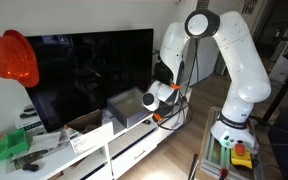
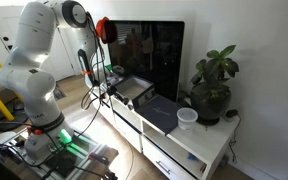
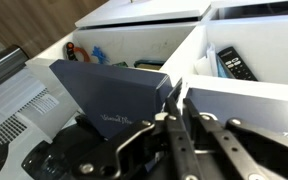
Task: Hang the sunglasses on the edge of the blue box
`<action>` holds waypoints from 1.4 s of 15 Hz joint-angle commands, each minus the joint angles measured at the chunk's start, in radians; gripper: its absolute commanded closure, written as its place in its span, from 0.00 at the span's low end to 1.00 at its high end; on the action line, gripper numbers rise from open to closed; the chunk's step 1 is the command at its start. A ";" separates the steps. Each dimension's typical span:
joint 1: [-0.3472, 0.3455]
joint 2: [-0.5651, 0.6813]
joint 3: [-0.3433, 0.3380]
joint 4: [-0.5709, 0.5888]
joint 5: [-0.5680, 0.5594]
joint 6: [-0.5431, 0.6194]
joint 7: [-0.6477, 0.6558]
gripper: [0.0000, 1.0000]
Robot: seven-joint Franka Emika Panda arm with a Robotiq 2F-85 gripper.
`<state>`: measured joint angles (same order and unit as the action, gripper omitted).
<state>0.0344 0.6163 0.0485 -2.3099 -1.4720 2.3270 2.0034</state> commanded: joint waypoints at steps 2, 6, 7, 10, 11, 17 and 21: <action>-0.052 -0.095 0.053 -0.046 0.239 0.031 -0.247 0.97; -0.041 -0.130 0.037 -0.034 0.410 0.053 -0.378 0.87; -0.028 -0.128 0.025 -0.023 0.419 0.060 -0.376 0.97; -0.010 -0.113 0.007 0.000 0.443 0.097 -0.376 1.00; -0.005 -0.112 0.001 0.002 0.441 0.110 -0.371 1.00; -0.033 -0.205 0.010 -0.067 0.500 0.232 -0.497 0.47; -0.077 -0.334 -0.020 -0.139 0.396 0.430 -0.580 0.20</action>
<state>0.0095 0.4137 0.0348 -2.3555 -1.0209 2.6412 1.5127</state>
